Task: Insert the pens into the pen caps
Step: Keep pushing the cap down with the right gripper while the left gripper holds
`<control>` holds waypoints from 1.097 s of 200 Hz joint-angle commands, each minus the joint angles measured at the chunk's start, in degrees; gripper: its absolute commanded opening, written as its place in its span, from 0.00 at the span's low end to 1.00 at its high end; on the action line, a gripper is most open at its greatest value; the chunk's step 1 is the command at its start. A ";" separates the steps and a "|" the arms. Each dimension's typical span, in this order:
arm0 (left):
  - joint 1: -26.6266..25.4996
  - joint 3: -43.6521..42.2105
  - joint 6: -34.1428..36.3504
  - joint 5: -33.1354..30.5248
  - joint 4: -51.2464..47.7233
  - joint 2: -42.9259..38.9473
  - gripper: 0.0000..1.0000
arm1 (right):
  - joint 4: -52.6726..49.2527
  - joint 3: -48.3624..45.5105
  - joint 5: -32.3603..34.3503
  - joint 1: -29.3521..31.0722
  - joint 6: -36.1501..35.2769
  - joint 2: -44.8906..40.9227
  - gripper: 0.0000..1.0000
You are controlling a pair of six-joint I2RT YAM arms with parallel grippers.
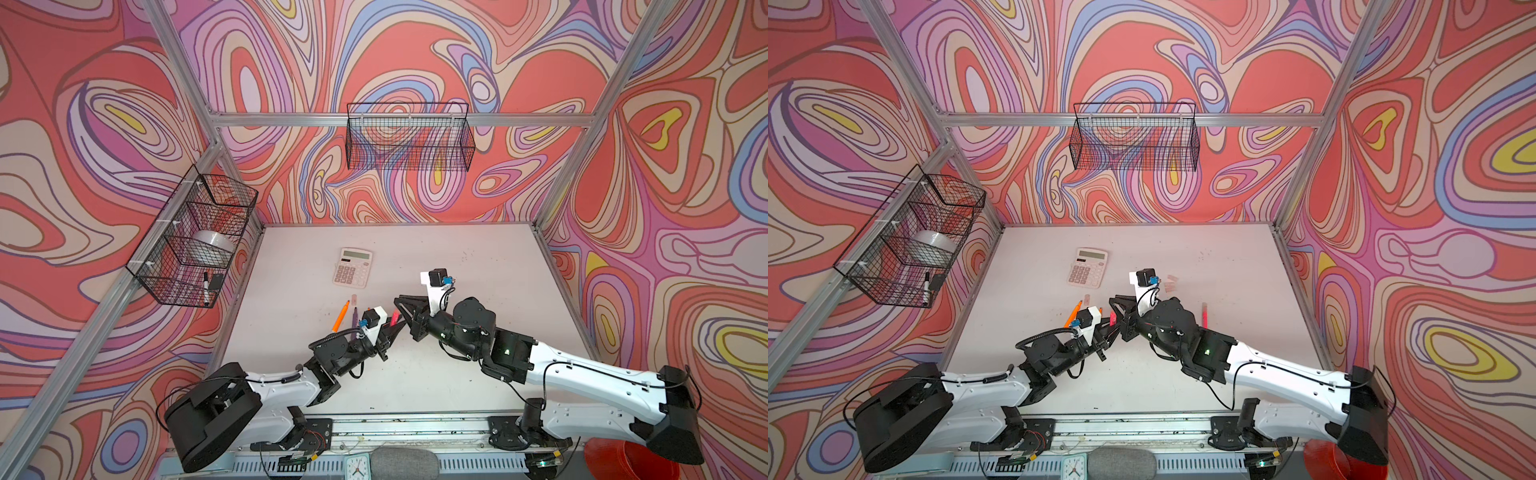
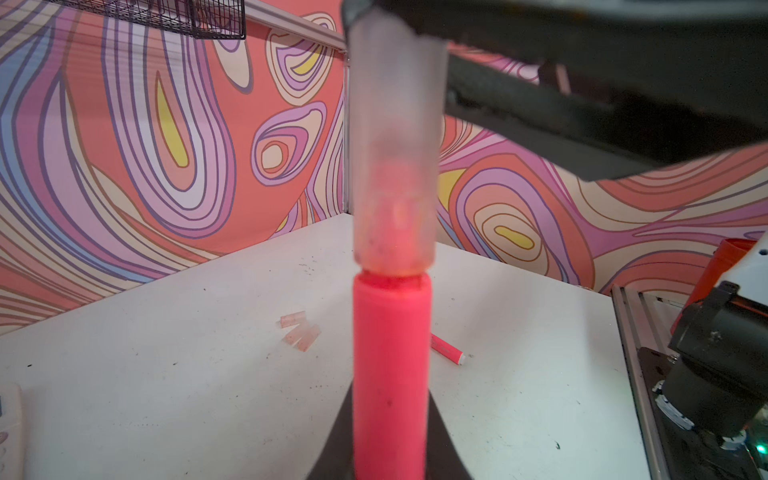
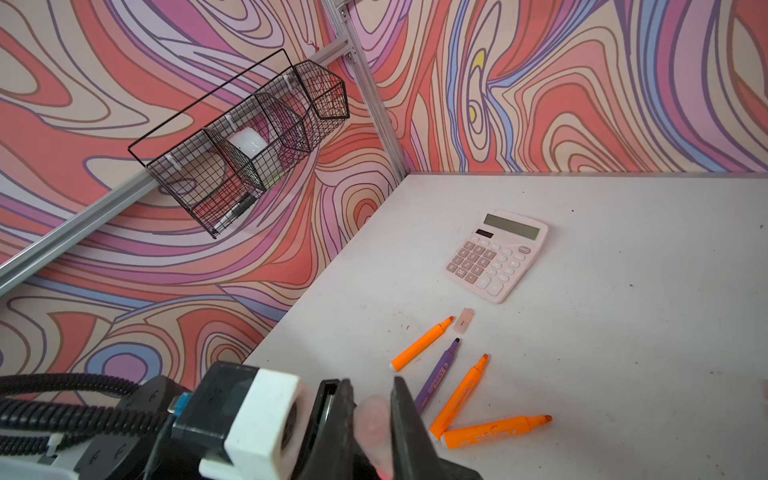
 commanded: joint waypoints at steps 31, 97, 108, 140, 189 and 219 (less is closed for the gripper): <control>0.10 0.29 -1.01 0.26 6.97 -0.49 0.00 | -1.78 -1.20 -1.21 0.43 0.48 1.74 0.20; 0.17 0.25 -0.79 0.73 6.89 -0.75 0.00 | -3.12 -0.32 -1.71 0.43 -3.27 2.27 0.28; 0.09 0.29 -0.74 0.59 6.90 -0.63 0.00 | -3.12 -0.26 -1.86 0.43 -3.52 1.63 0.34; 0.13 0.29 -0.70 0.62 6.83 -0.37 0.00 | -3.91 1.75 -2.76 0.47 -4.22 0.14 0.45; 0.15 0.37 -0.69 0.57 6.71 -0.52 0.00 | -4.00 3.93 -1.08 0.43 -3.18 1.60 0.45; 0.17 0.35 -0.66 0.65 6.70 -0.52 0.00 | -3.53 4.98 -1.06 0.42 -3.23 2.80 0.45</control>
